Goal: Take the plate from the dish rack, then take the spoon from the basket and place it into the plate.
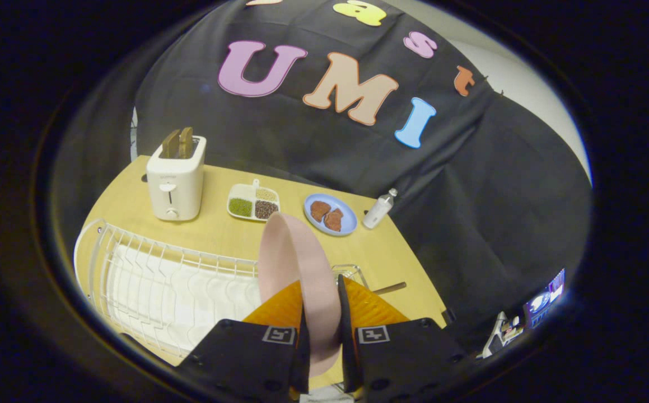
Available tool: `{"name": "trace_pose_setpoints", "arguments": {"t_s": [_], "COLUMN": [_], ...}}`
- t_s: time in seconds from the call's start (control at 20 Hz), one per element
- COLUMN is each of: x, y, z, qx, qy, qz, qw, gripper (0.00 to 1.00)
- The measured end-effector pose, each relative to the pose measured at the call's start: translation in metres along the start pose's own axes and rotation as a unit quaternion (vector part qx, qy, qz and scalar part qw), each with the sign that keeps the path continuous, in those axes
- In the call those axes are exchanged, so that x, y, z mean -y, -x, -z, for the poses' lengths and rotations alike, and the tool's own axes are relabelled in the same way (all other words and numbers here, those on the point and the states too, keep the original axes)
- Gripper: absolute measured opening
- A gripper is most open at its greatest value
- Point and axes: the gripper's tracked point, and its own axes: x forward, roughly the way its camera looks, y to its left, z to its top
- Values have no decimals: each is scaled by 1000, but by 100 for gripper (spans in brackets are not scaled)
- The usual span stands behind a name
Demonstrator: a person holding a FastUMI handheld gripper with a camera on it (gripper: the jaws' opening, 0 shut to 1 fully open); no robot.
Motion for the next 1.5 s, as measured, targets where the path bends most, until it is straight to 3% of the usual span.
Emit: {"name": "trace_pose_setpoints", "arguments": {"t_s": [0.25,0.35,0.75,0.95,1.25,1.5], "x": [44,76,172,175,147,132], "y": [25,31,15,-2,-35,-50], "z": [-11,-10,89,140,213,238], "qx": [52,69,16,-15,-87,-107], "qy": [-95,-136,-237,-273,-315,-386], "qz": [-17,-5,80,87,56,23], "qw": [994,988,968,958,943,916], "gripper": [26,26,26,26,26,26]}}
